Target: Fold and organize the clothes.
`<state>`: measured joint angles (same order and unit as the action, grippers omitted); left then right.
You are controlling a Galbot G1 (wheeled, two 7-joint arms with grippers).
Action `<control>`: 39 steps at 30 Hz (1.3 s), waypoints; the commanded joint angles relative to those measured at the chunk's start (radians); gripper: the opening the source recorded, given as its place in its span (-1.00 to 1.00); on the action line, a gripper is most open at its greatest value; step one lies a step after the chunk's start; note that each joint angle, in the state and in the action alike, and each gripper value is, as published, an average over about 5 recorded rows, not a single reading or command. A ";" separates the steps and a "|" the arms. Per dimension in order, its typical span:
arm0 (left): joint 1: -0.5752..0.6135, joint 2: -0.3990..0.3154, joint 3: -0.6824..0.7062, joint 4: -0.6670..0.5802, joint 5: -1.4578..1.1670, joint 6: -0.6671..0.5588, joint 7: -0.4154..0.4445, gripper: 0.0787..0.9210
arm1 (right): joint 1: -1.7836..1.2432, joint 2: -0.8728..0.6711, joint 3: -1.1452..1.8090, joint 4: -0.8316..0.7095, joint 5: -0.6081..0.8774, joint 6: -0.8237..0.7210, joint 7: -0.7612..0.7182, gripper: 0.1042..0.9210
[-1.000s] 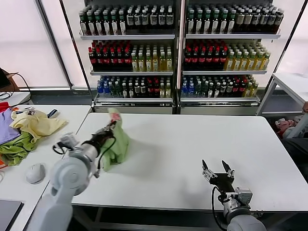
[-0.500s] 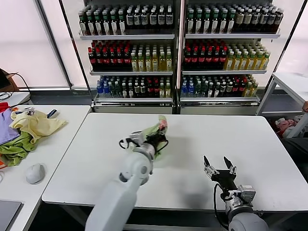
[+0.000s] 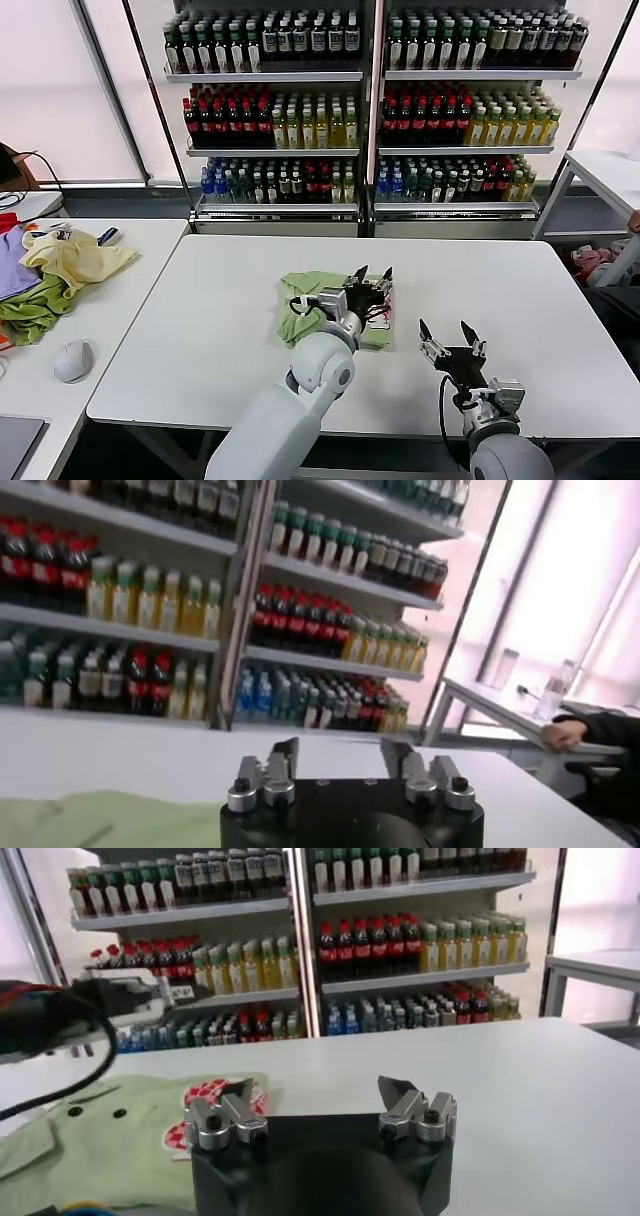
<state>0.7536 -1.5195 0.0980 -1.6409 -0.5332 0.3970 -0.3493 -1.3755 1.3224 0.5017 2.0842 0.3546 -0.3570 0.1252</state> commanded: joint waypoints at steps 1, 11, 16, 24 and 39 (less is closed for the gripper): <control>0.172 0.219 -0.158 -0.199 0.162 -0.099 -0.007 0.40 | 0.215 0.041 -0.143 -0.182 -0.012 -0.042 0.083 0.76; 0.411 0.312 -0.259 -0.328 0.294 -0.146 -0.022 0.76 | 0.472 0.174 -0.258 -0.499 -0.118 -0.104 0.170 0.76; 0.453 0.304 -0.271 -0.355 0.298 -0.154 -0.026 0.77 | 0.521 0.199 -0.260 -0.575 -0.115 -0.121 0.171 0.76; 0.466 0.303 -0.270 -0.366 0.300 -0.157 -0.028 0.77 | 0.549 0.200 -0.253 -0.644 -0.069 -0.163 0.187 0.72; 0.482 0.302 -0.264 -0.368 0.301 -0.152 -0.027 0.77 | 0.559 0.066 -0.227 -0.636 -0.079 -0.146 0.128 -0.28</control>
<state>1.2089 -1.2289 -0.1562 -1.9937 -0.2444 0.2494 -0.3763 -0.8557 1.4782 0.2742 1.4933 0.2989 -0.5021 0.2839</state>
